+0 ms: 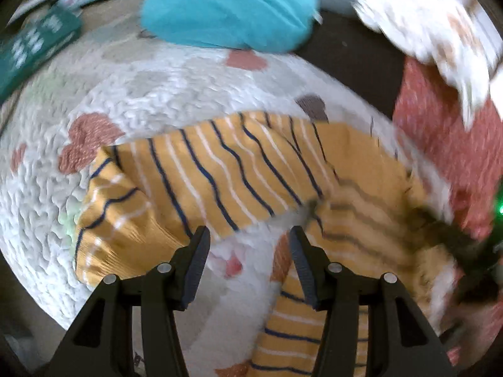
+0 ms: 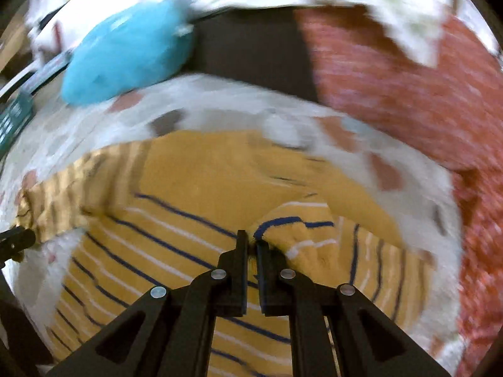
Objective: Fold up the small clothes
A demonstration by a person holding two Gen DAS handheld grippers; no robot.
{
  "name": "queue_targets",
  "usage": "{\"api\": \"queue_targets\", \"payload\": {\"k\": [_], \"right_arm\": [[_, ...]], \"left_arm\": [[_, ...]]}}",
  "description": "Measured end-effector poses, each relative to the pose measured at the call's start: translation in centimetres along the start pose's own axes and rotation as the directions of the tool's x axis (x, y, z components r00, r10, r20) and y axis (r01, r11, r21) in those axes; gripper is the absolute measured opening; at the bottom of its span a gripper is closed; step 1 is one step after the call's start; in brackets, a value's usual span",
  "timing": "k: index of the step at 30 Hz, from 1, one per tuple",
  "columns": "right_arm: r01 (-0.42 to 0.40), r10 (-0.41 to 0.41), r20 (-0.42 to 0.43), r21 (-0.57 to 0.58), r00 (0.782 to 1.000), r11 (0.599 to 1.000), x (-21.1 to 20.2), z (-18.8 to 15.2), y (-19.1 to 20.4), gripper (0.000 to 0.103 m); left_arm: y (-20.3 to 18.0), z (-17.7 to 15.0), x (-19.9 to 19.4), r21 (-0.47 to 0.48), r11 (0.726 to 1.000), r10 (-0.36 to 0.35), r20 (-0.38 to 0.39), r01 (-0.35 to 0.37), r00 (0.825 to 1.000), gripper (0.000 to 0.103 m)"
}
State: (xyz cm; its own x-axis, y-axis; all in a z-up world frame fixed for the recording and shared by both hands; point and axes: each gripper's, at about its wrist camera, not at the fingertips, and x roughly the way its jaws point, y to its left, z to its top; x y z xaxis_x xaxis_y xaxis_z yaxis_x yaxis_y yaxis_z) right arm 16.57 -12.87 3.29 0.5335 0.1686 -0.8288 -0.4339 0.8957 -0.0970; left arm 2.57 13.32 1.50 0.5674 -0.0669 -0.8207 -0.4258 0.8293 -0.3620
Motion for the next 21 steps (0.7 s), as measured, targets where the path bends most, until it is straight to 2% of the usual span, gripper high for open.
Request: {"api": "queue_targets", "payload": {"k": [3,5,9,15,19,20,21], "right_arm": [[-0.089,0.088,-0.037,-0.015,0.995,0.996,3.2,1.0,4.9,0.006],[-0.136,0.135,-0.067,-0.010,0.989,0.991,4.8,0.8,6.8,0.006],[-0.153,0.150,-0.108,-0.024,0.983,0.988,6.2,0.1,7.7,0.006],[-0.193,0.196,-0.098,0.037,0.976,0.980,4.9,1.0,5.9,0.006],[-0.244,0.239,-0.114,-0.030,0.964,0.969,4.7,1.5,7.3,0.011],[-0.285,0.279,-0.135,-0.026,0.951,0.958,4.6,1.4,7.5,0.016],[-0.332,0.328,-0.150,-0.003,0.933,0.943,4.5,1.4,7.3,0.029]], "left_arm": [[2.1,1.0,-0.1,-0.085,0.996,-0.007,0.009,0.007,1.000,0.054],[3.1,1.3,0.4,-0.146,0.988,-0.052,-0.013,0.050,0.999,0.055],[3.3,1.4,1.2,-0.187,0.978,-0.104,-0.050,0.093,0.993,0.055],[2.3,1.5,1.9,-0.186,0.975,-0.141,-0.076,0.125,0.987,0.056],[2.4,1.6,1.9,-0.182,0.976,-0.133,-0.074,0.118,0.988,0.056],[2.5,1.6,1.8,-0.183,0.976,-0.129,-0.071,0.114,0.989,0.056],[2.7,1.6,1.9,-0.190,0.975,-0.129,-0.072,0.113,0.989,0.056]]}}
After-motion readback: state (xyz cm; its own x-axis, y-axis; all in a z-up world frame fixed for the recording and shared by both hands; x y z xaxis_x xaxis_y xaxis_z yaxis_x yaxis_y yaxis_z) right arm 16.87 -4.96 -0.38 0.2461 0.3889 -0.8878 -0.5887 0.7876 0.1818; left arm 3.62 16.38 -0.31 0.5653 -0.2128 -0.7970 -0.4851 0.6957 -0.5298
